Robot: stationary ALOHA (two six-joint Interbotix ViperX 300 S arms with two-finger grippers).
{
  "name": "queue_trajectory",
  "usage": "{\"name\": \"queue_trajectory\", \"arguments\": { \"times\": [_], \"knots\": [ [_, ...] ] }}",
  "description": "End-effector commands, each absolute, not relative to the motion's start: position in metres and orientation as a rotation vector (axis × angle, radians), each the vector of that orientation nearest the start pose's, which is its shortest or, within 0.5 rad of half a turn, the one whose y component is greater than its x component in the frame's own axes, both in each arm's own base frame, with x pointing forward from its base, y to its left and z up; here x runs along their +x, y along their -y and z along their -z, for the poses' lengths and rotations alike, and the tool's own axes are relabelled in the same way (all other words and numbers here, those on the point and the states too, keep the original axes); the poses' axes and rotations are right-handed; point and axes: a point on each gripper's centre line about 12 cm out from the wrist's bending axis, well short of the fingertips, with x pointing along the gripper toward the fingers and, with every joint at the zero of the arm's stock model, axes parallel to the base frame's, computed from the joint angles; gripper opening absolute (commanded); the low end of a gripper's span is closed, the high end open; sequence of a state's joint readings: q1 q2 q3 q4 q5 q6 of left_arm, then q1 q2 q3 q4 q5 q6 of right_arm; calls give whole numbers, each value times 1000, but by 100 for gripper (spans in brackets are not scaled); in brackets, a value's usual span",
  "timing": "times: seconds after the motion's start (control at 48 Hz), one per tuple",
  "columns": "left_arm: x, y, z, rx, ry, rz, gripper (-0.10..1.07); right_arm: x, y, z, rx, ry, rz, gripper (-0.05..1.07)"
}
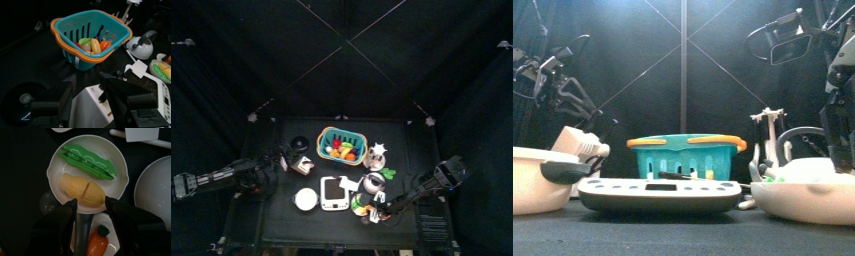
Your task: Grab corn and place on stove
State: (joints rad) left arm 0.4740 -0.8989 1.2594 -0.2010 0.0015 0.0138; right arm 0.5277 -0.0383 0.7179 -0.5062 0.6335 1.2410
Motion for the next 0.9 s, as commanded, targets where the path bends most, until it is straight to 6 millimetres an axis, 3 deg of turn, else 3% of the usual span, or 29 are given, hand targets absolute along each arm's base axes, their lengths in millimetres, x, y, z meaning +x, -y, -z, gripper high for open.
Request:
{"name": "queue_trajectory", "arguments": {
  "times": [0.0,0.271,0.562,0.792,0.875],
  "knots": [
    [174,-90,-218,-260,-298,-503,81,299,-133,-141,236,-1104,264,84],
    [174,-90,-218,-261,-299,-506,81,309,-135,-141,243,-1100,273,87],
    [173,-91,-217,-263,-302,-508,81,318,-128,-120,203,-1113,278,84],
    [173,-91,-217,-263,-303,-511,81,325,-115,-122,211,-1091,296,62],
    [173,-91,-217,-264,-304,-511,81,326,-115,-134,222,-1061,284,61]
  ]
}}
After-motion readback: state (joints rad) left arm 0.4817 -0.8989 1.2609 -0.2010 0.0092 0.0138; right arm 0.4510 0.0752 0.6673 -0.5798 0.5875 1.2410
